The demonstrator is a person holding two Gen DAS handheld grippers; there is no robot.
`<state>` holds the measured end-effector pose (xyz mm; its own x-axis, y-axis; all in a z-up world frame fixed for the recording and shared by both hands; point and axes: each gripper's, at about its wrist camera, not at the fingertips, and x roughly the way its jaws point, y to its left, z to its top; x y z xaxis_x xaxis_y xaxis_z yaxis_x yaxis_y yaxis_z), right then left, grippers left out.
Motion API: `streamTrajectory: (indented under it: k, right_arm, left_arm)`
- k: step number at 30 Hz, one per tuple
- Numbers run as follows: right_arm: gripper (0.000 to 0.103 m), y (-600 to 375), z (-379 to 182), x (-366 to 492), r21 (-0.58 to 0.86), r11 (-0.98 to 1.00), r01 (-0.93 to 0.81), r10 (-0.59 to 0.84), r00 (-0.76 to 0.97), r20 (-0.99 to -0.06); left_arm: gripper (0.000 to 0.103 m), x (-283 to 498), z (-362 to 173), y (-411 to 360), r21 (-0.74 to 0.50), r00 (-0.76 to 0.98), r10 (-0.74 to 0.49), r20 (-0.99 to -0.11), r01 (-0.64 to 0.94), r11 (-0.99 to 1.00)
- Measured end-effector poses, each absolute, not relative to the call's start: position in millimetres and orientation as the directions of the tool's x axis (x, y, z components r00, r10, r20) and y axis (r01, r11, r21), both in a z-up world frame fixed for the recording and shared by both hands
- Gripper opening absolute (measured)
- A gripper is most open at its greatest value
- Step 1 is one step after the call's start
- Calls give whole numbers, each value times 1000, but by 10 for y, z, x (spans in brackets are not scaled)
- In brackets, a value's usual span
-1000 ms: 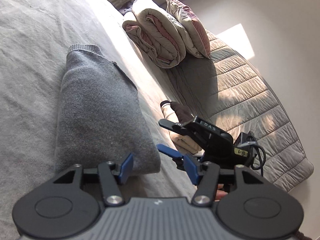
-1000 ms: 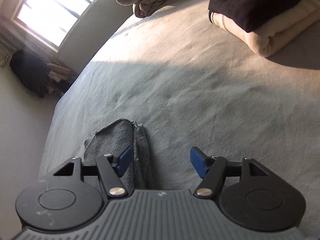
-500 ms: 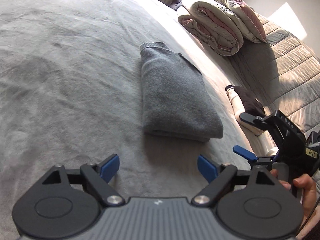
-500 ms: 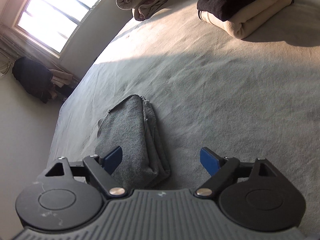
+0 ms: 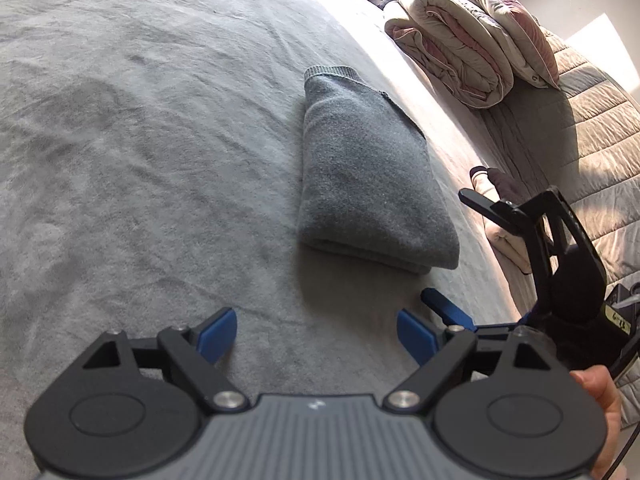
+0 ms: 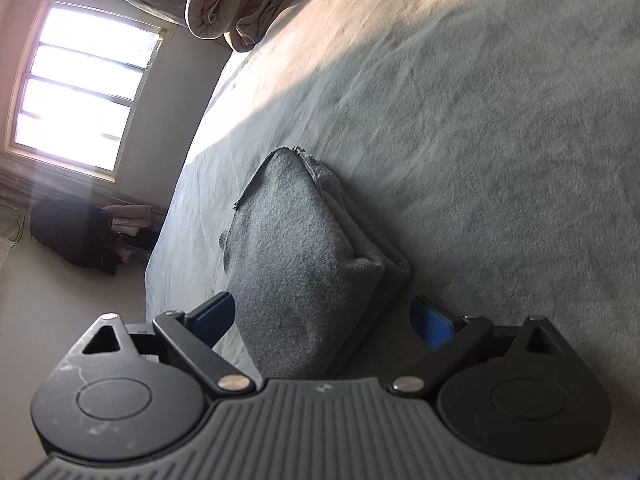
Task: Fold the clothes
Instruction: 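Grasp the folded sweater with both grippers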
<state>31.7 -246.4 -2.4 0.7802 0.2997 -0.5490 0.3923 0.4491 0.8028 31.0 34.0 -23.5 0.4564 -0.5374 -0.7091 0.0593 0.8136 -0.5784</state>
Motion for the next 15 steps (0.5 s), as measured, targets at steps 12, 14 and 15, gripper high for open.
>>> streamTrajectory:
  k: [12, 14, 15]
  right_arm:
    - [93, -2057, -184, 616, 768, 496, 405, 145, 833, -534]
    - [89, -2029, -184, 661, 746, 517, 419, 104, 834, -541]
    - [76, -2019, -190, 680, 733, 525, 432, 79, 833, -547]
  left_arm:
    - [88, 336, -289, 549, -634, 454, -570, -685, 13, 773]
    - [88, 336, -297, 548, -634, 453, -572, -684, 19, 773]
    - [88, 342, -302, 547, -635, 452, -574, -683, 21, 772]
